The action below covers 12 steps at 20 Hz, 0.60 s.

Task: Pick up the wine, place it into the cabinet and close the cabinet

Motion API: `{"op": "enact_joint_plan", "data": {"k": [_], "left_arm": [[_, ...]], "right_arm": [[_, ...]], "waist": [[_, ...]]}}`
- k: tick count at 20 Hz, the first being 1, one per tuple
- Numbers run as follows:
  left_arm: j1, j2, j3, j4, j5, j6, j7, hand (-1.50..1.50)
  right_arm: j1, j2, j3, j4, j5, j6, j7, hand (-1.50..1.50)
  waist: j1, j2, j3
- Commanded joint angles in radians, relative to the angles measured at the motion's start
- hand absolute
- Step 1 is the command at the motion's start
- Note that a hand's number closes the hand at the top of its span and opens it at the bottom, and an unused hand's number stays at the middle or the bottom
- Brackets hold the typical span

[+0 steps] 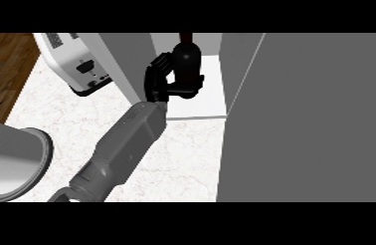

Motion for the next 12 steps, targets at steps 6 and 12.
{"op": "enact_joint_plan", "data": {"k": [6,12], "left_arm": [[-0.177,0.038,0.070,0.176,-0.042,0.081,-0.023,1.50],[-0.238,0.078,0.021,0.306,-0.123,0.145,0.015,-1.50]], "right_arm": [[0.053,0.021,0.031,-0.157,-0.065,-0.004,0.052,-1.50],[0.052,0.011,0.056,-0.176,-0.072,0.019,0.065,-1.50]], "waist": [[-0.012,-0.002,0.001],[-0.028,0.003,0.001]]}}
